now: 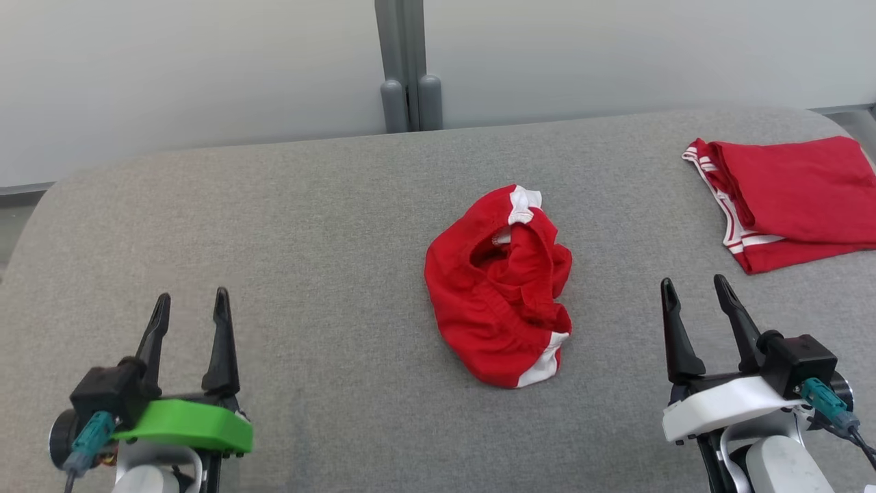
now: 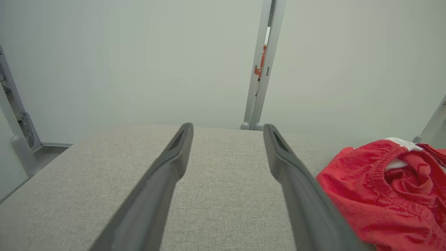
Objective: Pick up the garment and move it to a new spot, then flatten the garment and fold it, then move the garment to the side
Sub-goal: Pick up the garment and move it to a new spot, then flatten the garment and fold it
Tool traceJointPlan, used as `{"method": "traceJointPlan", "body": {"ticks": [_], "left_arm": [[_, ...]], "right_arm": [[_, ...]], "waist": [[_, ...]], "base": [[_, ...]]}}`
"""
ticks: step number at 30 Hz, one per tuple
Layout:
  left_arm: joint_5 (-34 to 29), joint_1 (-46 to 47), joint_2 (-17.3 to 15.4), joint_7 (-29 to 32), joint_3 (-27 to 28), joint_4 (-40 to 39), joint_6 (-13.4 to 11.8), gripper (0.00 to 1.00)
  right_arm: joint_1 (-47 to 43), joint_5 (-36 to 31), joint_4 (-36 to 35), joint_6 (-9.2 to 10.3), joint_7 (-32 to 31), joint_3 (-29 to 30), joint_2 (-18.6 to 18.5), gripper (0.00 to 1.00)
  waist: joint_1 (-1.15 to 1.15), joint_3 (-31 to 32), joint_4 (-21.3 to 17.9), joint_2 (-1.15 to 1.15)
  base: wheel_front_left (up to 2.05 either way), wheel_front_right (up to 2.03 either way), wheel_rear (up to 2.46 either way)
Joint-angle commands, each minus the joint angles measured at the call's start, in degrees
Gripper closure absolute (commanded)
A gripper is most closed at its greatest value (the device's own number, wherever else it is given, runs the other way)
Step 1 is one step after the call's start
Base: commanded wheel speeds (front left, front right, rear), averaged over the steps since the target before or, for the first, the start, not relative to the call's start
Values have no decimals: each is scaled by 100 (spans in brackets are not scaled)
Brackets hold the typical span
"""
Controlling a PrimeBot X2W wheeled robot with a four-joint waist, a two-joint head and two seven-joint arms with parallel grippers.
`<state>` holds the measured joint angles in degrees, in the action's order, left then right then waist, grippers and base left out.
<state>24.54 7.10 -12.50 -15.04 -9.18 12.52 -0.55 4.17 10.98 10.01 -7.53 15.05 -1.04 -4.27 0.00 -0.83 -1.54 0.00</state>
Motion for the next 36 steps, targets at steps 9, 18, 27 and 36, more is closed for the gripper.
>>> {"method": "traceJointPlan", "body": {"ticks": [9,18,27,36], "left_arm": [[-300,-795,284,-15,667,-377,162,0],[-592,-857,544,-15,976,-445,425,0],[-808,-737,694,-15,1111,-363,578,0],[-941,-682,787,-15,1233,-322,668,0]], "right_arm": [[-239,97,-55,9,16,-109,-217,0],[-327,106,-141,9,16,-3,-204,0],[-345,108,-109,9,16,19,-188,0],[-338,115,-94,9,16,49,-180,0]], "waist": [[0,16,158,0],[0,-98,127,0],[0,-126,87,0],[0,-145,82,0]], "base": [[0,0,0],[0,0,0],[0,0,0],[0,0,0]]}}
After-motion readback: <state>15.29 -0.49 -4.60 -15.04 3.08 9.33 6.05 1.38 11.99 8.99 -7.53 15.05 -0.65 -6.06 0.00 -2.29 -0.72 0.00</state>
